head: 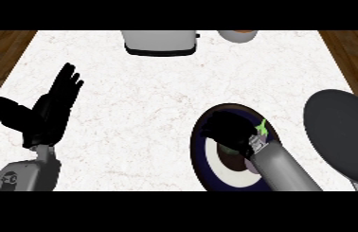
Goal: Pick the squash from the plate and place it in the pan
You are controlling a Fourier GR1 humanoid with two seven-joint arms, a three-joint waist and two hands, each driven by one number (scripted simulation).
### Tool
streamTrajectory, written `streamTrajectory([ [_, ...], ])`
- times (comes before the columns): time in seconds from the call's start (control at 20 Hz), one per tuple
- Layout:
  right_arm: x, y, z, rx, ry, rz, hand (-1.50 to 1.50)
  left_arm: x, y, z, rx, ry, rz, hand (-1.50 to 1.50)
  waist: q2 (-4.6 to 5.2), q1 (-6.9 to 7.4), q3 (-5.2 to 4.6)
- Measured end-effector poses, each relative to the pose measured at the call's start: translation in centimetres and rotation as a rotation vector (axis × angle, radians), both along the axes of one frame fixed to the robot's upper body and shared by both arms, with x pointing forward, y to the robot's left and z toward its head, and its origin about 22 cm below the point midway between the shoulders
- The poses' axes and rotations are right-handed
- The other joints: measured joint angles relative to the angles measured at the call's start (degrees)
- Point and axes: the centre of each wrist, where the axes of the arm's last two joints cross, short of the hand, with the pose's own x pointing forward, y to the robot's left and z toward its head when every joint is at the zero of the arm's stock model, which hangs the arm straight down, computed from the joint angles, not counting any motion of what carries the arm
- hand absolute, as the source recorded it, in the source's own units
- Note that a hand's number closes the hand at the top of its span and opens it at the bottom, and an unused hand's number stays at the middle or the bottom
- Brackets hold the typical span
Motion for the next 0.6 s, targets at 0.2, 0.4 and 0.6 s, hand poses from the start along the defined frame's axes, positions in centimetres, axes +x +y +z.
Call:
streamTrajectory([
  [0.2,0.7,1.1,-0.3,0.032,-0.005,0.060,1.50,0.0,-0.1,0.1,0.002,-0.001,-0.001,0.00,0.02,0.09,0.01],
  [0.4,0.7,0.9,-1.0,0.068,-0.006,0.090,1.50,-0.1,0.1,0.0,0.000,0.000,0.004,0.00,-0.14,0.11,-0.02],
  [0.6,1.2,0.8,-1.2,0.092,0.003,0.099,1.50,-0.3,-0.3,-0.4,-0.006,-0.002,0.003,0.00,-0.19,0.14,-0.03],
])
